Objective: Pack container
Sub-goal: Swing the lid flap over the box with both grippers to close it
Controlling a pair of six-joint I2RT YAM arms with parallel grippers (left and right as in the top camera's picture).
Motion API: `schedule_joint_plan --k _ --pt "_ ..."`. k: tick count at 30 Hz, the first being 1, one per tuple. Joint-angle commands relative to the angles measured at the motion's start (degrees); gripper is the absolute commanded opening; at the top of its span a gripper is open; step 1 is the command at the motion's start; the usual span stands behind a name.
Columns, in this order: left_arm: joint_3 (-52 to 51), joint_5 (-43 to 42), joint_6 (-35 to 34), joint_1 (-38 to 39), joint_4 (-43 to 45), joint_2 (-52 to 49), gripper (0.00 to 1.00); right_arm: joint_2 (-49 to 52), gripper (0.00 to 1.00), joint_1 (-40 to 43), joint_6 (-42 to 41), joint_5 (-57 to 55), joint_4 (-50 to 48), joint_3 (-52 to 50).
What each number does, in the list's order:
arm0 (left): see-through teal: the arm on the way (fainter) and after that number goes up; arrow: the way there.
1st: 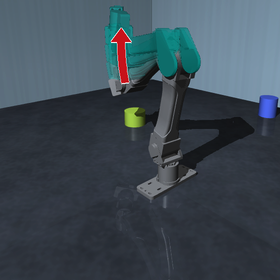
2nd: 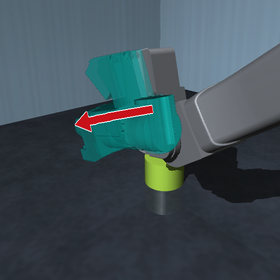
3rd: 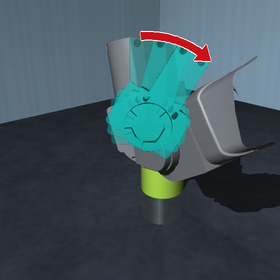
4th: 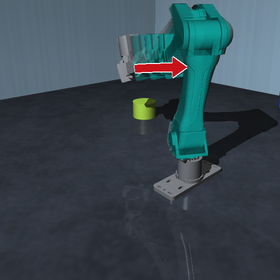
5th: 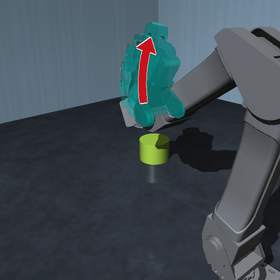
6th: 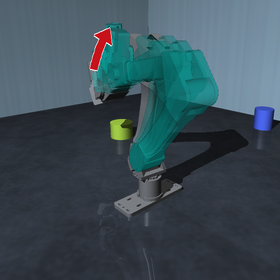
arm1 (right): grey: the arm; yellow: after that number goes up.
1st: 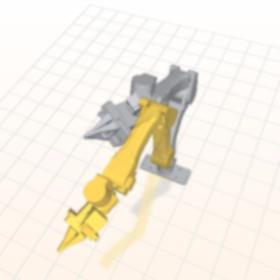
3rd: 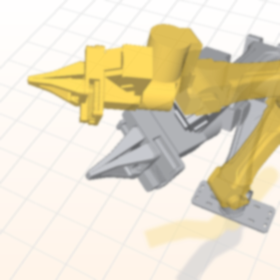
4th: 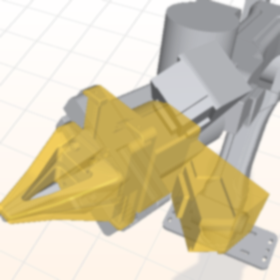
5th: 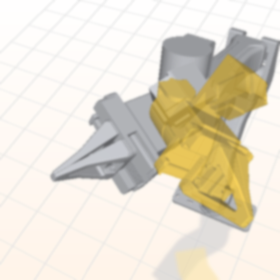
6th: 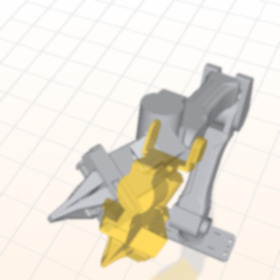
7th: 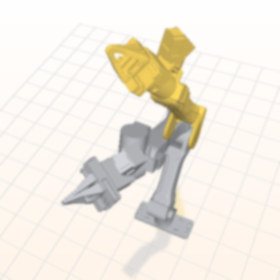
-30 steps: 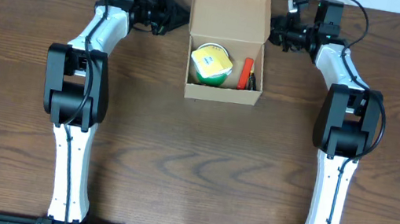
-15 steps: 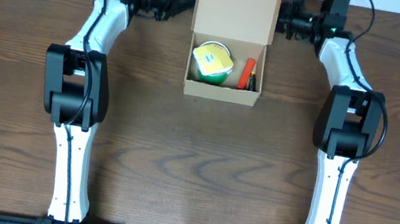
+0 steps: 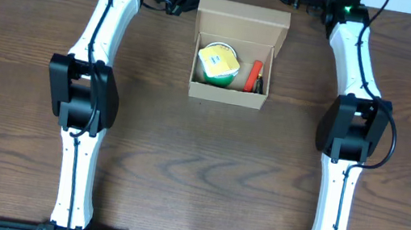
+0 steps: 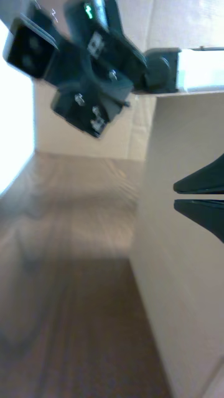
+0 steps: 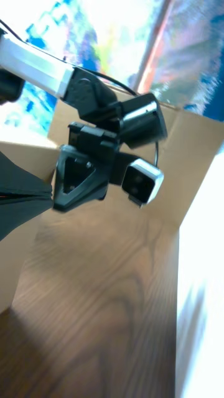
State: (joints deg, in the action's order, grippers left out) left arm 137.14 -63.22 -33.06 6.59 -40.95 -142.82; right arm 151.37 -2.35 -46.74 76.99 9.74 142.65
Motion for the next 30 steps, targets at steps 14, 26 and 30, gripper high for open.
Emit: schedule_joint_plan --k 14,26,30 --pt "17.7 11.0 18.6 1.9 -29.6 0.1 0.06 -0.9 0.02 -3.4 -5.1 4.2 0.1 16.4" --pt "22.4 21.4 24.1 4.1 -45.0 0.5 0.05 -4.6 0.02 -3.5 -5.4 4.5 0.2 23.5" --pt "28.7 31.2 24.1 5.3 -49.3 2.4 0.06 -4.7 0.02 -4.0 -5.3 4.9 2.0 23.5"
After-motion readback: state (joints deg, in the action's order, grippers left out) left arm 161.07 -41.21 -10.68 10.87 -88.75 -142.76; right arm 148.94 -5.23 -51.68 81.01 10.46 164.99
